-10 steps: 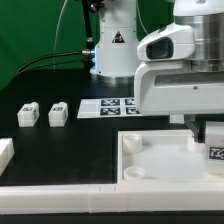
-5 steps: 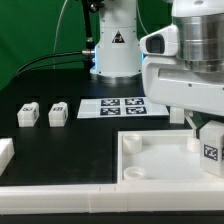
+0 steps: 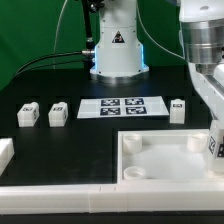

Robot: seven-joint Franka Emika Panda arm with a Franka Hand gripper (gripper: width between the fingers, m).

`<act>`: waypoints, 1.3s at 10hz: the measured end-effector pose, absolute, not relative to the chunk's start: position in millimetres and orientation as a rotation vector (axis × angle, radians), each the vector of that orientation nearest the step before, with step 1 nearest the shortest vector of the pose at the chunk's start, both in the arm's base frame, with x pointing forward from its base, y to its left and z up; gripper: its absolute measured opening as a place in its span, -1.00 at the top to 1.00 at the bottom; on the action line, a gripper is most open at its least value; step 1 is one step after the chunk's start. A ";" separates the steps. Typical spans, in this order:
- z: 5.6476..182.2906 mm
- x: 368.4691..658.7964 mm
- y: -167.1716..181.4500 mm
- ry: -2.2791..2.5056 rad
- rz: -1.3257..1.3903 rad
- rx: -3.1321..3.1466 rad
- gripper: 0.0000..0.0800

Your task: Assemble one leg

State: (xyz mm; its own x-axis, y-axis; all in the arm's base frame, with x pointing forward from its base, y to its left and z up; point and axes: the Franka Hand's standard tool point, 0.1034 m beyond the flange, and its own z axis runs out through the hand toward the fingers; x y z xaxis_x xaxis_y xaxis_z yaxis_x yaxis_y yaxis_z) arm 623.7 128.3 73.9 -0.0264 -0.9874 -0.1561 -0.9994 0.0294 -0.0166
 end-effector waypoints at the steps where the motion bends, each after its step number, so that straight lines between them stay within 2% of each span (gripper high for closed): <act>1: 73.9 624.0 128.4 2.242 0.167 -2.006 0.25; 4: 73.7 624.0 128.9 2.247 0.171 -1.995 0.24; 5: 73.7 623.9 129.3 2.227 0.169 -2.017 -0.22; 6: 73.6 623.9 129.5 2.190 0.166 -2.054 -0.22; 7: 73.6 623.7 130.2 2.186 0.166 -2.058 -0.53; 8: 73.6 623.6 130.7 2.169 0.164 -2.076 -0.61; 13: 73.8 624.5 132.9 1.395 0.111 -2.653 -0.62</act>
Offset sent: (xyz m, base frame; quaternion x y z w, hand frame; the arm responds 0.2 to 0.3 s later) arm 0.0000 0.0000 0.0000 0.0000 0.0000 0.0000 1.0000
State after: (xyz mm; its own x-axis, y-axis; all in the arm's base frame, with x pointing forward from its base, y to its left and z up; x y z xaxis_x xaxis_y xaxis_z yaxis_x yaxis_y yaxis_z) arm 624.5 132.9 73.8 0.5669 -0.8133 -0.1311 -0.8238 -0.5595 -0.0917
